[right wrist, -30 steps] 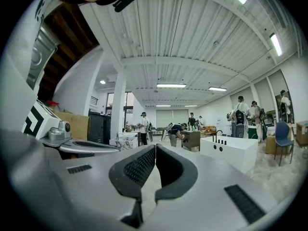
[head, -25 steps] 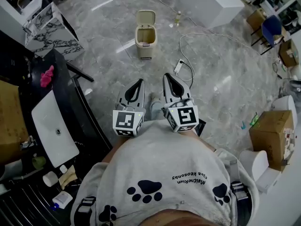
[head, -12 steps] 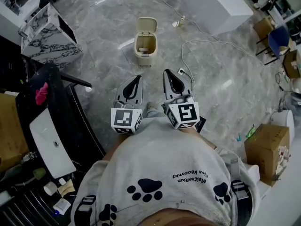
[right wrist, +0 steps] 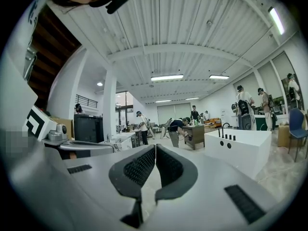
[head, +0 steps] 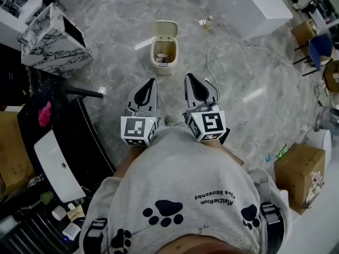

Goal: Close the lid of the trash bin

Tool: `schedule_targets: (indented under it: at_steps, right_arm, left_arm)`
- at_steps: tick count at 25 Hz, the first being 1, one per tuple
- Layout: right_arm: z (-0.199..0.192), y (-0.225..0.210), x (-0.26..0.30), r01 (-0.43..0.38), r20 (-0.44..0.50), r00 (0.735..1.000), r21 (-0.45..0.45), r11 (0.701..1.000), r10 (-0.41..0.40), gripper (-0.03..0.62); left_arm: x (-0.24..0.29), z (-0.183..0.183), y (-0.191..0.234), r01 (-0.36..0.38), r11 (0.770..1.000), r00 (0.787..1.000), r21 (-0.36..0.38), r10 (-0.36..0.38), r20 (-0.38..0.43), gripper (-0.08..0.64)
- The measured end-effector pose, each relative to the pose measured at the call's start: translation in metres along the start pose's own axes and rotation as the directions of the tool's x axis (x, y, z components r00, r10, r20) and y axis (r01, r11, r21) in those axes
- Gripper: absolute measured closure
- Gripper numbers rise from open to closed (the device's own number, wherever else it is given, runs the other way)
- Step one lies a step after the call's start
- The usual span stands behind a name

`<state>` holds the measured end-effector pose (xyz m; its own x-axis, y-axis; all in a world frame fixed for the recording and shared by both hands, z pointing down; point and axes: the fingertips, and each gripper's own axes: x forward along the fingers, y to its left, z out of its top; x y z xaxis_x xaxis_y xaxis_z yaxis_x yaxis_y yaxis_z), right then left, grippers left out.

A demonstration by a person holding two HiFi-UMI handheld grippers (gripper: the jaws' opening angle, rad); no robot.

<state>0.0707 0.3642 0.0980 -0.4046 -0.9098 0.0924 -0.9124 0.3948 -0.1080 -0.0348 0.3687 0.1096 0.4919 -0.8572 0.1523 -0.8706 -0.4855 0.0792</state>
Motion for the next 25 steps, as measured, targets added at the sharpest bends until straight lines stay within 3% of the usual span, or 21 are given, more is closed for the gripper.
schedule_targets:
  at_steps: [11, 25]
  right_arm:
    - [0.005, -0.034, 0.064, 0.037, 0.028, 0.999, 0.006, 0.999, -0.037, 0.560]
    - [0.038, -0.083, 0.241, 0.159, 0.052, 0.986, 0.034, 0.987, -0.161, 0.560]
  left_arm:
    - [0.069, 0.006, 0.036, 0.040, 0.999, 0.999, 0.018, -0.040, 0.000, 0.540]
    - [0.228, 0.051, 0.153, 0.187, 0.981, 0.982, 0.055, -0.186, -0.019, 0.540]
